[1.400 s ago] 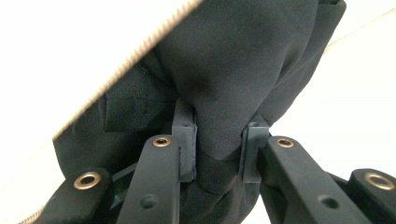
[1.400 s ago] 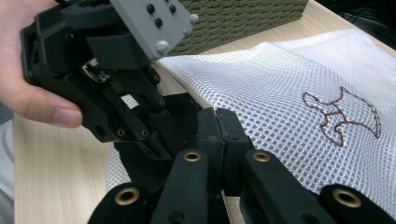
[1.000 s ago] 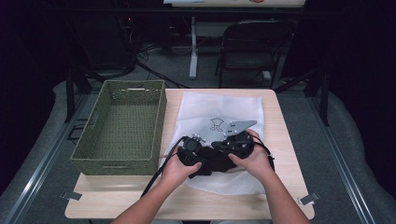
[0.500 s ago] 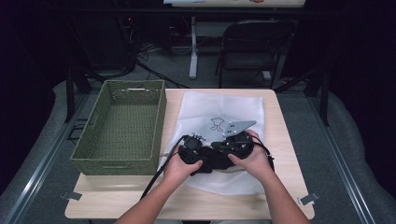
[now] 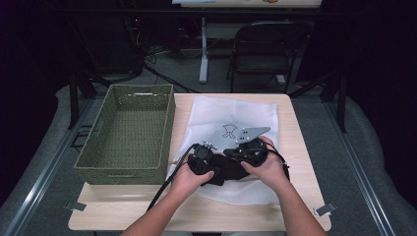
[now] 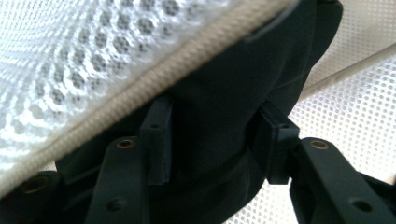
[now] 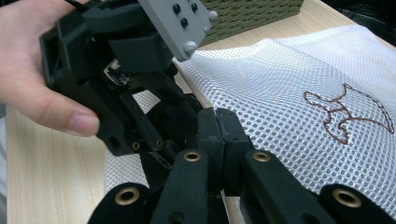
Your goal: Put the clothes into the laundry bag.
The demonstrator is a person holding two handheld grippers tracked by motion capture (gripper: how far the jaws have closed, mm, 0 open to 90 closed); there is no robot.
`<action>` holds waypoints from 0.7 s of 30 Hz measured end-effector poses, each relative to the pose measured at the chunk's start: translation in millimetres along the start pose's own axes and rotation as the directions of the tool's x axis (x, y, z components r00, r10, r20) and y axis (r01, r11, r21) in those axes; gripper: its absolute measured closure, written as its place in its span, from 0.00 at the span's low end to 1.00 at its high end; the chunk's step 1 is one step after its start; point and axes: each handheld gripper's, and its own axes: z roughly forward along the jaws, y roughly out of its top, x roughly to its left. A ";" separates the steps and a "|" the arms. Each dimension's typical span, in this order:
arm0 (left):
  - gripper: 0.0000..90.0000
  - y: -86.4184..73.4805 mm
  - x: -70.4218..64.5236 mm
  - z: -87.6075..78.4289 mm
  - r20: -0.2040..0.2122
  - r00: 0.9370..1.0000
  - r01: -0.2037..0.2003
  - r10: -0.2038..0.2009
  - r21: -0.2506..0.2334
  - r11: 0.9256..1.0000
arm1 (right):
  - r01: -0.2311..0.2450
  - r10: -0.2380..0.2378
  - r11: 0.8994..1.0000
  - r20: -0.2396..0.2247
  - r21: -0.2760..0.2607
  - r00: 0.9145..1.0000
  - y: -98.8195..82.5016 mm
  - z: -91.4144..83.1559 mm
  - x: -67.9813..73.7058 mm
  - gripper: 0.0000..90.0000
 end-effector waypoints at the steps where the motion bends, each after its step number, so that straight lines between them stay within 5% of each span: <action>1: 0.58 -0.5 -0.9 -1.2 0.001 1.000 -0.005 0.005 -0.002 1.000 | -0.002 0.002 1.000 -0.001 -0.001 1.000 -0.1 -0.1 -0.2 1.00; 5: 0.55 -3.6 -3.7 -8.4 0.001 0.999 -0.033 0.033 -0.017 0.999 | -0.007 0.007 1.000 0.001 -0.002 1.000 -0.9 -0.6 -1.1 1.00; 21: 0.50 -20.8 -4.7 -35.2 0.009 0.999 -0.041 0.042 -0.047 0.998 | -0.010 0.010 1.000 0.000 -0.005 1.000 -1.2 -0.8 -1.6 1.00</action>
